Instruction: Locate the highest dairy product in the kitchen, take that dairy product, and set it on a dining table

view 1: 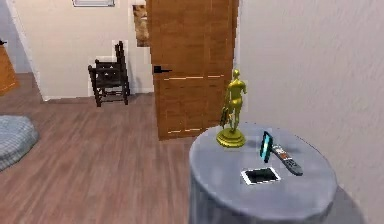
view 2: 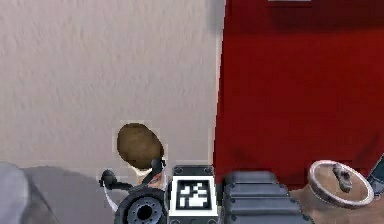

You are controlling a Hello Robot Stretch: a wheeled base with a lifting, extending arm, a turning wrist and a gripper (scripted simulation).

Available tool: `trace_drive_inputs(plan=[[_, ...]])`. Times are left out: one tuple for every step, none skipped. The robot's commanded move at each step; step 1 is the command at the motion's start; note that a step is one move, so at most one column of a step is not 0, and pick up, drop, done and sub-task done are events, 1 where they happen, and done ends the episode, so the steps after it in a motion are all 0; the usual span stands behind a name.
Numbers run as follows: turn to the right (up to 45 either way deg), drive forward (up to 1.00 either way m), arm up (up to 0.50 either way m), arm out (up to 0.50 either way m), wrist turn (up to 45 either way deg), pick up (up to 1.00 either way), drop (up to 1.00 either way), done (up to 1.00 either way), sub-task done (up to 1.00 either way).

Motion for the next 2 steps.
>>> trace_drive_inputs(plan=[[0.0, 0.3, 0.0, 0.0, 0.0, 0.0, 0.0, 0.0, 0.0], [27.0, 0.0, 0.0, 0.0, 0.0, 0.0, 0.0, 0.0, 0.0]])
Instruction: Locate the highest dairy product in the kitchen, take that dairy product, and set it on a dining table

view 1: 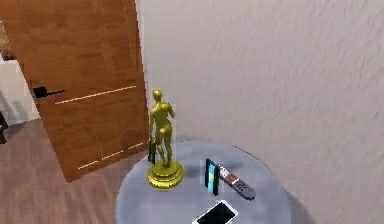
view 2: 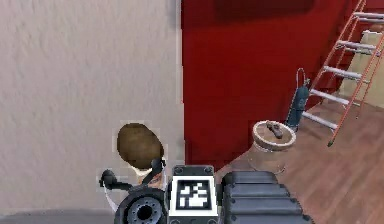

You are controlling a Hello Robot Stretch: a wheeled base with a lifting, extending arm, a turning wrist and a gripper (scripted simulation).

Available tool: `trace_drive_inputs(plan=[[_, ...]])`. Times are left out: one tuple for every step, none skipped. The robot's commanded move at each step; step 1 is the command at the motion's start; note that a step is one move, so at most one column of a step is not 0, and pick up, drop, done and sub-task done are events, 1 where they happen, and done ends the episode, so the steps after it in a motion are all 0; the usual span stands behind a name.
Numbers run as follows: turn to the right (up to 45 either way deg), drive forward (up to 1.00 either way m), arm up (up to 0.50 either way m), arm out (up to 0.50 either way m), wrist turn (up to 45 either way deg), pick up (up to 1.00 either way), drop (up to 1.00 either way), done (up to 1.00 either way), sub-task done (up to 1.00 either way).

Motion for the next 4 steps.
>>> trace_drive_inputs(plan=[[-24.0, 0.0, 0.0, 0.0, 0.0, 0.0, 0.0, 0.0, 0.0], [24.0, 0.0, 0.0, 0.0, 0.0, 0.0, 0.0, 0.0, 0.0], [-21.0, 0.0, 0.0, 0.0, 0.0, 0.0, 0.0, 0.0, 0.0], [15.0, 0.0, 0.0, 0.0, 0.0, 0.0, 0.0, 0.0, 0.0]])
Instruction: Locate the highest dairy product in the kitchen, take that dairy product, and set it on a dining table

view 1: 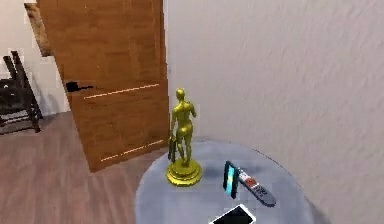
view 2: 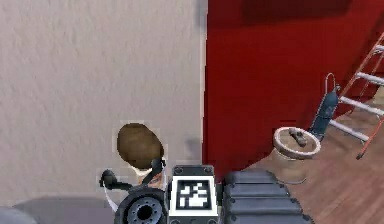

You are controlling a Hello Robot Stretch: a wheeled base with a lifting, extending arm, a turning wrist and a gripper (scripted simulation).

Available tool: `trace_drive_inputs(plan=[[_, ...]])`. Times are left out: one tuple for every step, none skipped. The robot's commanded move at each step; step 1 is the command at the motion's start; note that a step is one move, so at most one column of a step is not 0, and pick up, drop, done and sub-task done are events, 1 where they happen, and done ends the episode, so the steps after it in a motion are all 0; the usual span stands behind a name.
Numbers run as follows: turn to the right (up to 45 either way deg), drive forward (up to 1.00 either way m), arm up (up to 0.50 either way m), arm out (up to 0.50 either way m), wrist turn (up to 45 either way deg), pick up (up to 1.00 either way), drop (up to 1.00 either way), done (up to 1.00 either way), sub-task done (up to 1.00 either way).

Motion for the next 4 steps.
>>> trace_drive_inputs(plan=[[45.0, 0.0, 0.0, 0.0, 0.0, 0.0, 0.0, 0.0, 0.0], [9.0, 0.0, 0.0, 0.0, 0.0, 0.0, 0.0, 0.0, 0.0], [0.0, 0.1, 0.0, 0.0, 0.0, 0.0, 0.0, 0.0, 0.0], [-45.0, 0.0, 0.0, 0.0, 0.0, 0.0, 0.0, 0.0, 0.0]])
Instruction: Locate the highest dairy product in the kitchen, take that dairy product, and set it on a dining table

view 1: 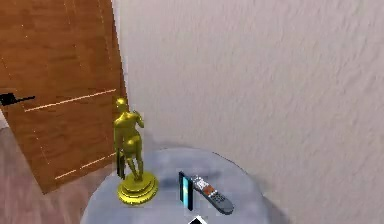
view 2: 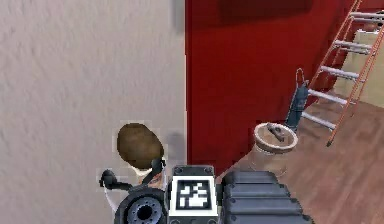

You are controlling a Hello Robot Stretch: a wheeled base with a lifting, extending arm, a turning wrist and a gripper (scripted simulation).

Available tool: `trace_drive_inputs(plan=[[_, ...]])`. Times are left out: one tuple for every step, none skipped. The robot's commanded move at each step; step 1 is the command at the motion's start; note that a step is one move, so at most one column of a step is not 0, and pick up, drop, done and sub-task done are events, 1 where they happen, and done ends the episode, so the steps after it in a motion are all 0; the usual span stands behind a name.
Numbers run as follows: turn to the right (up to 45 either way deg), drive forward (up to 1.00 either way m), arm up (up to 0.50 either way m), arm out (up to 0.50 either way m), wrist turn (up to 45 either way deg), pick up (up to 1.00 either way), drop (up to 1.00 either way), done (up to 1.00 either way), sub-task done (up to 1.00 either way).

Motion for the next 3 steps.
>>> trace_drive_inputs(plan=[[-45.0, 0.0, 0.0, 0.0, 0.0, 0.0, 0.0, 0.0, 0.0], [-36.0, 0.0, 0.0, 0.0, 0.0, 0.0, 0.0, 0.0, 0.0], [0.0, 0.0, 0.0, 0.32, 0.0, 0.0, 0.0, 0.0, 0.0]])
